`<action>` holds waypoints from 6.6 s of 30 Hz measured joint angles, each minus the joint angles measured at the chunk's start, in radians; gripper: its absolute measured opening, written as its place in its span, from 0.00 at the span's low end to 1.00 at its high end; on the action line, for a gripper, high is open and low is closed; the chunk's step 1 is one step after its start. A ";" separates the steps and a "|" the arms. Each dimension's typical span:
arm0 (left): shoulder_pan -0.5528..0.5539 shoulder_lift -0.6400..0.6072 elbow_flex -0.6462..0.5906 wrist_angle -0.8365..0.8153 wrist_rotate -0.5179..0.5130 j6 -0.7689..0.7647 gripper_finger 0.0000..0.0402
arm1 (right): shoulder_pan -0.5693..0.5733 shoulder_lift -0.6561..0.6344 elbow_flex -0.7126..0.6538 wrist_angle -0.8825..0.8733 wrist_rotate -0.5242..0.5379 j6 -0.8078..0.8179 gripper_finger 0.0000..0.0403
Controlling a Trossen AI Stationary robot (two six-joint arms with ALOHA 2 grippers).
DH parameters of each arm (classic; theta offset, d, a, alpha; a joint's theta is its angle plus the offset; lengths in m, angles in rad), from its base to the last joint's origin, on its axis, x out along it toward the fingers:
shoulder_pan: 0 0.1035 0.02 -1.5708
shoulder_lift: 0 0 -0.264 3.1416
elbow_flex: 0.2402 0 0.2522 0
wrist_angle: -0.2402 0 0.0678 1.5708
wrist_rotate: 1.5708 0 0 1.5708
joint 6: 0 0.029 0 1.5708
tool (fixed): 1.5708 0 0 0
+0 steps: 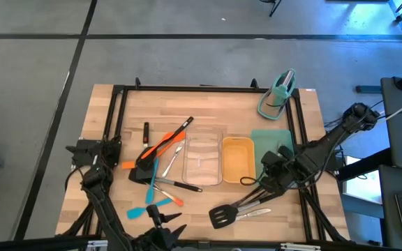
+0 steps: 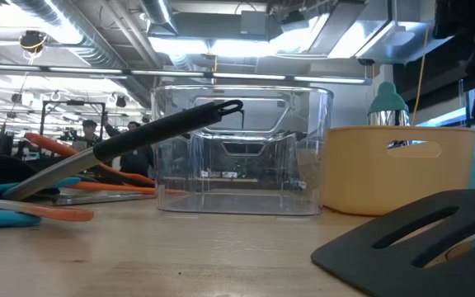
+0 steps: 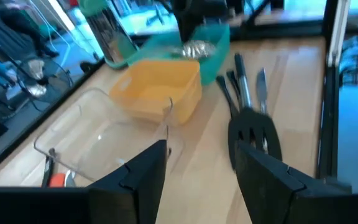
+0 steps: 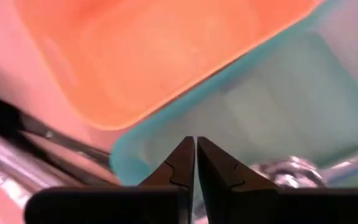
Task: Pick & Place Kitchen Items
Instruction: Put the orange spatula into the transparent bin
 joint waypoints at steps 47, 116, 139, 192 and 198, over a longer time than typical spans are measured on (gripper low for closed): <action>0.057 0.154 -0.001 0.589 0.111 0.468 0.42 | 0.131 0.023 -0.214 1.250 0.019 -0.833 0.05; -0.003 -0.211 -0.718 0.431 -0.299 -0.165 0.00 | 0.062 0.023 -0.289 1.573 -0.080 -1.154 0.05; 0.014 -0.738 -1.474 0.477 -0.389 -0.513 0.00 | -0.526 0.022 -0.289 1.455 -0.749 -1.276 0.05; -0.088 -1.293 -1.773 1.114 -0.369 0.206 0.00 | -0.882 0.021 -0.077 1.341 -1.110 -1.504 0.05; 0.018 -1.210 -1.773 1.674 -0.214 0.807 0.00 | -0.882 0.021 -0.077 1.327 -1.118 -1.502 0.05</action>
